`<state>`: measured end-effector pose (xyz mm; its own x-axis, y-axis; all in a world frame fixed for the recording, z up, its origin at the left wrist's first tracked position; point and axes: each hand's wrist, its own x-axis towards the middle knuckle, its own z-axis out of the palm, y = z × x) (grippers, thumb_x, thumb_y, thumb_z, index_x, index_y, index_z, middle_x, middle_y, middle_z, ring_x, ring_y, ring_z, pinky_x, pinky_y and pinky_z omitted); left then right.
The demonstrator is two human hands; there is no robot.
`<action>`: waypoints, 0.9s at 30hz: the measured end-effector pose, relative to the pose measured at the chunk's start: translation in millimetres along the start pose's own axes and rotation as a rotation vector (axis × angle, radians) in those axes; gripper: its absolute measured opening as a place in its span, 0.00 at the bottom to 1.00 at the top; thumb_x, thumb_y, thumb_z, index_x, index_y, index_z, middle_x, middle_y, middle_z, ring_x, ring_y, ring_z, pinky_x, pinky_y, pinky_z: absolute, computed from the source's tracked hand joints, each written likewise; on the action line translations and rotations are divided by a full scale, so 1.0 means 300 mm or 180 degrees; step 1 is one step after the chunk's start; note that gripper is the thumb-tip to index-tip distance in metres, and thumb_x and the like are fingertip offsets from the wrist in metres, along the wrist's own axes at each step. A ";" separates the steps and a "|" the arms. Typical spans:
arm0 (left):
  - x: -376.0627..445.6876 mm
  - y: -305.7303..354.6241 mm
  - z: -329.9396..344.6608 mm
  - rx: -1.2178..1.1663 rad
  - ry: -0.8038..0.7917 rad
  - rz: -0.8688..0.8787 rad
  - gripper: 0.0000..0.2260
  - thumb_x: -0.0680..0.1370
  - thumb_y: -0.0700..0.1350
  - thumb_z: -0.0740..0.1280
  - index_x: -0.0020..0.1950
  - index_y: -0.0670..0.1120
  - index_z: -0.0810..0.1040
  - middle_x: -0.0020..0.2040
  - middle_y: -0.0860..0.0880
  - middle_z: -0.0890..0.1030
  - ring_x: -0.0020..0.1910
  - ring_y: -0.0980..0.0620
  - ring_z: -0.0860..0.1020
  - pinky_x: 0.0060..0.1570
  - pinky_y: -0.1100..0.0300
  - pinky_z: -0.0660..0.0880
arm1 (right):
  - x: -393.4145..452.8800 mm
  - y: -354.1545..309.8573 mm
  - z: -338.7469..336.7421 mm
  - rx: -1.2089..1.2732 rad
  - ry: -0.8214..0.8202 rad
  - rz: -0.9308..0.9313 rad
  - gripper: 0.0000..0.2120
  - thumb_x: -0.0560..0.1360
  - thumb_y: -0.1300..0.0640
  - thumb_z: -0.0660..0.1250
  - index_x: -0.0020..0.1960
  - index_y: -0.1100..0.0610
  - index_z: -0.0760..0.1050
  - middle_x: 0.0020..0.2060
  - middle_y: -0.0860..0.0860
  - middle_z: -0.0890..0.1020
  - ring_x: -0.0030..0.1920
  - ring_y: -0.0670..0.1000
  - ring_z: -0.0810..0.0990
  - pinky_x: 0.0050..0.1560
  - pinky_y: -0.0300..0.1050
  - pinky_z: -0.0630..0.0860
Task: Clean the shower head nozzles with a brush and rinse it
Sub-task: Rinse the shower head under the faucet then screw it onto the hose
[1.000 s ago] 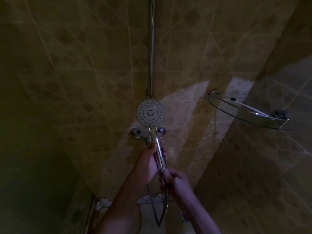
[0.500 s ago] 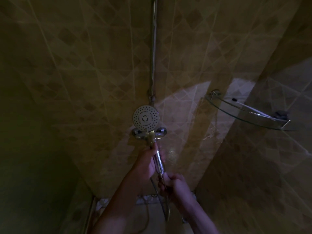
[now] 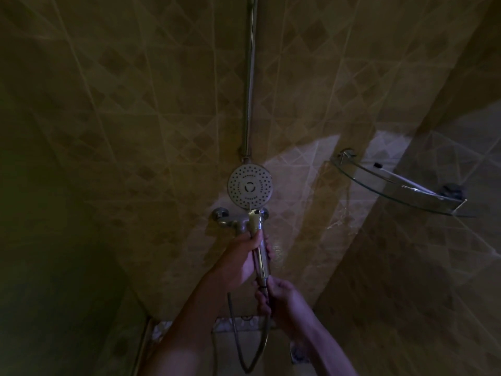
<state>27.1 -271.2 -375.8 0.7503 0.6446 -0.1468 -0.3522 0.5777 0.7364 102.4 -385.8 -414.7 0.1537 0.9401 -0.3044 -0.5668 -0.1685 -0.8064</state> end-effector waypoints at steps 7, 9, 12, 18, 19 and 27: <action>-0.016 0.035 0.050 0.0942 0.0074 0.0185 0.07 0.81 0.42 0.59 0.49 0.39 0.73 0.41 0.41 0.82 0.45 0.42 0.81 0.56 0.47 0.72 | -0.003 -0.038 -0.017 -0.0465 0.0157 -0.0207 0.14 0.79 0.54 0.60 0.55 0.64 0.74 0.34 0.58 0.77 0.27 0.51 0.71 0.27 0.39 0.67; -0.018 0.045 0.070 0.1127 0.0118 0.0152 0.08 0.82 0.41 0.57 0.52 0.38 0.72 0.48 0.36 0.80 0.52 0.39 0.79 0.59 0.43 0.73 | 0.003 -0.056 -0.018 -0.0705 0.0226 -0.0399 0.13 0.78 0.52 0.62 0.55 0.61 0.74 0.35 0.58 0.77 0.28 0.52 0.72 0.28 0.41 0.69; -0.016 0.064 0.097 0.1412 0.0160 0.0161 0.09 0.82 0.41 0.57 0.56 0.36 0.73 0.57 0.33 0.79 0.59 0.38 0.77 0.63 0.40 0.70 | 0.019 -0.093 -0.018 -0.0898 0.0292 -0.0551 0.14 0.74 0.47 0.65 0.51 0.59 0.75 0.33 0.56 0.75 0.27 0.53 0.73 0.29 0.42 0.69; 0.016 0.115 0.114 0.1781 0.0060 -0.0031 0.14 0.82 0.44 0.59 0.60 0.34 0.74 0.49 0.38 0.75 0.43 0.43 0.74 0.45 0.50 0.70 | 0.062 -0.167 -0.038 -0.0888 0.0161 -0.0789 0.22 0.75 0.45 0.68 0.52 0.65 0.72 0.30 0.57 0.76 0.28 0.54 0.75 0.30 0.43 0.71; 0.030 0.128 0.110 0.1861 0.0109 -0.0003 0.11 0.82 0.43 0.60 0.56 0.37 0.75 0.48 0.37 0.74 0.43 0.44 0.73 0.47 0.49 0.69 | 0.069 -0.180 -0.045 -0.0873 0.0093 -0.0855 0.20 0.74 0.46 0.67 0.50 0.64 0.72 0.32 0.57 0.77 0.29 0.54 0.75 0.30 0.42 0.71; 0.144 0.384 0.013 0.1898 0.1028 0.0773 0.09 0.81 0.40 0.59 0.53 0.41 0.79 0.45 0.47 0.81 0.43 0.49 0.80 0.46 0.58 0.74 | 0.147 -0.248 -0.056 -0.0729 0.0191 -0.1290 0.08 0.74 0.53 0.69 0.42 0.58 0.75 0.33 0.57 0.76 0.32 0.53 0.74 0.33 0.42 0.72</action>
<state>21.0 -178.6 -294.7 0.4543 0.8893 -0.0530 -0.0535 0.0866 0.9948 165.0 -336.8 -376.6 0.3761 0.9259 0.0348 -0.2592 0.1412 -0.9555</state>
